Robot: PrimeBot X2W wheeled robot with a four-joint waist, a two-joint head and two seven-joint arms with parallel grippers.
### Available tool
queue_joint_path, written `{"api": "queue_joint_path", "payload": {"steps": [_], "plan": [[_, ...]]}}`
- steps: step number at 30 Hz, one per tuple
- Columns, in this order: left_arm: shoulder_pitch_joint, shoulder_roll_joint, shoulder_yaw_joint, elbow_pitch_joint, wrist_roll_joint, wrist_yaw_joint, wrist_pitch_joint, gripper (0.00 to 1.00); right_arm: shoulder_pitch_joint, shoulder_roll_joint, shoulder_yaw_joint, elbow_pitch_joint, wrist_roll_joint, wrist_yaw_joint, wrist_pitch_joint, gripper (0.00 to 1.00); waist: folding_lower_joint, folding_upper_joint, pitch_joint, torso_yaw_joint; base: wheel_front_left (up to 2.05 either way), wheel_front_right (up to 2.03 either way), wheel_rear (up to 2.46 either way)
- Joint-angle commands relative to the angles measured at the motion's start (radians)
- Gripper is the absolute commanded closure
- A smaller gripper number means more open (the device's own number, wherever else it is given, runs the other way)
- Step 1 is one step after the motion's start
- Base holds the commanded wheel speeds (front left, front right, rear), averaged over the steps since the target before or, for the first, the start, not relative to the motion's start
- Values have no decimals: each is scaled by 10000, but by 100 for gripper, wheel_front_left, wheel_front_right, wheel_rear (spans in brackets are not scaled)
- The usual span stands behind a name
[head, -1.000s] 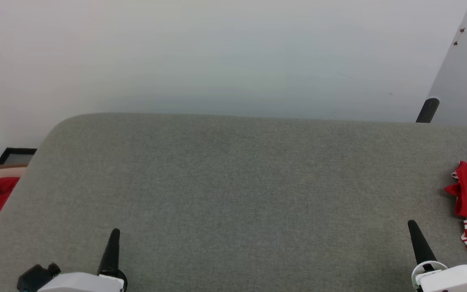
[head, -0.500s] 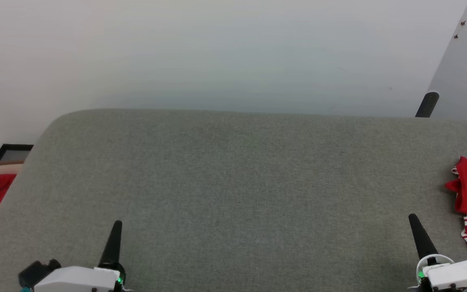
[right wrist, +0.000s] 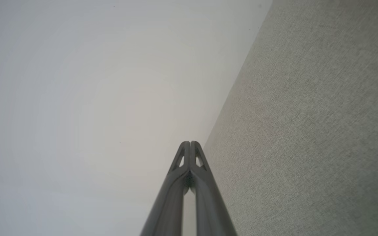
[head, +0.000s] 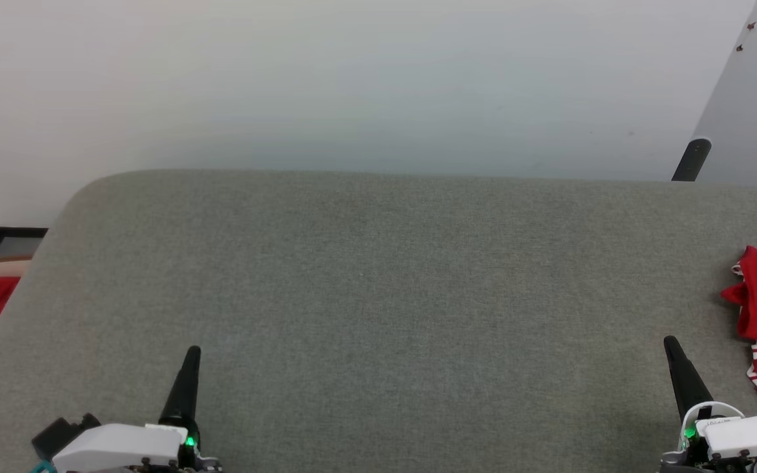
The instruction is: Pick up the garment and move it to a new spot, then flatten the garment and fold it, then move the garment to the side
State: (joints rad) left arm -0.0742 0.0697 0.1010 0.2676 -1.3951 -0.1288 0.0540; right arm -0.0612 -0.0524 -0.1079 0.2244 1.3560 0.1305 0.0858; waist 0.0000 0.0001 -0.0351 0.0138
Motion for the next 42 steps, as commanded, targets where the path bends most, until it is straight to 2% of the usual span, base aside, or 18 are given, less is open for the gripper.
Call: {"api": "queue_joint_path", "payload": {"steps": [1,31,42], "plan": [[-127,-8,35,-84,-217,-26,69,100,-198,19,-28,0,216,5,40,100,0,-1,17,-7,0,0,0],[-408,-214,154,-240,-2195,-35,627,100,-569,36,-74,219,2592,4,305,100,0,-1,377,-136,0,0,0],[-401,-207,152,-238,-2191,-35,634,100,-502,36,-70,218,2586,4,294,100,0,-1,382,-138,0,0,0]]}}
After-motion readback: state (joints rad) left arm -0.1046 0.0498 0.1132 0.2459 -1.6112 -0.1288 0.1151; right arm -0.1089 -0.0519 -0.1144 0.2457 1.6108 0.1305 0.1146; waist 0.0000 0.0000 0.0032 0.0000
